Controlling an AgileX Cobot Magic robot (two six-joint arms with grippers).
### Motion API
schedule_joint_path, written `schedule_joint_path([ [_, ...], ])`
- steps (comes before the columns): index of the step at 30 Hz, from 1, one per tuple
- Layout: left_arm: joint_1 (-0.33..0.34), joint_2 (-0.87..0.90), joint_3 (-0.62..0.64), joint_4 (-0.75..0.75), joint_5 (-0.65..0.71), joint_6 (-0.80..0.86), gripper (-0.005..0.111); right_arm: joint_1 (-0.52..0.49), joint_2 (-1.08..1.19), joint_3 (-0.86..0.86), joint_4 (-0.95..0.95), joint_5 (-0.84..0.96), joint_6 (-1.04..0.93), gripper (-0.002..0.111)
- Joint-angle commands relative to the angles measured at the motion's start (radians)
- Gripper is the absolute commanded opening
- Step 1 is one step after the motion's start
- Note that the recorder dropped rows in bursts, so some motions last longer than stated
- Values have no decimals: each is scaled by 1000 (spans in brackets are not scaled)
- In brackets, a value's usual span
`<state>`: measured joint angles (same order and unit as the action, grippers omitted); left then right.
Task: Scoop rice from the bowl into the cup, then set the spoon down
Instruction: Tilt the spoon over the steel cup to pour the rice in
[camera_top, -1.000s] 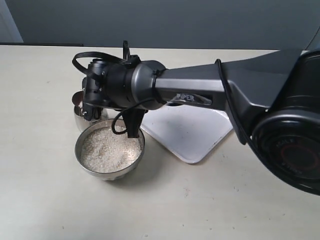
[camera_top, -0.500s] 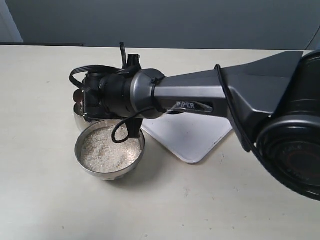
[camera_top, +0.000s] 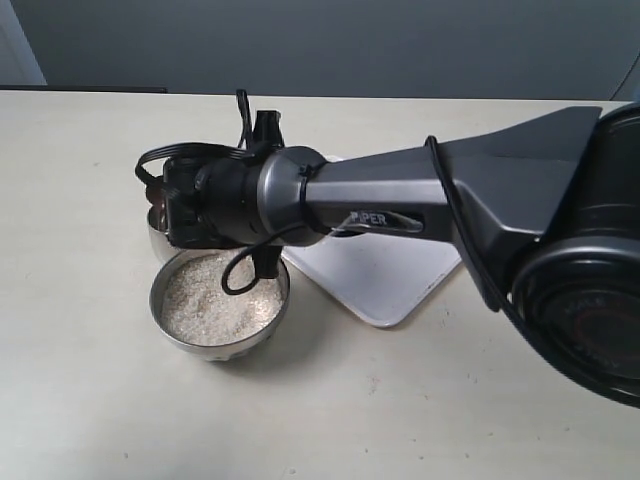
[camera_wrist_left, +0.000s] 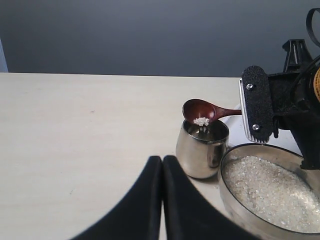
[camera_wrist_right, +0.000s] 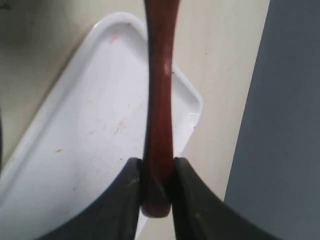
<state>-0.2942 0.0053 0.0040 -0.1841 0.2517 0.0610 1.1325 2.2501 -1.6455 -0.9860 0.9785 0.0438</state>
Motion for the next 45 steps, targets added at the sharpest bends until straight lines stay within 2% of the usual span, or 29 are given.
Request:
schedule_joint_path([
  [1, -7, -5, -4, 1, -16, -7, 1, 15, -13, 20, -61, 10, 42, -1],
  [16, -7, -5, -4, 1, -16, -7, 1, 36, -36, 91, -173, 10, 154, -1],
  [27, -7, -5, -4, 1, -16, -7, 1, 56, -36, 163, -328, 17, 279, -1],
  [45, -7, -5, -4, 1, -16, -7, 1, 65, -66, 169, -355, 11, 323, -1],
])
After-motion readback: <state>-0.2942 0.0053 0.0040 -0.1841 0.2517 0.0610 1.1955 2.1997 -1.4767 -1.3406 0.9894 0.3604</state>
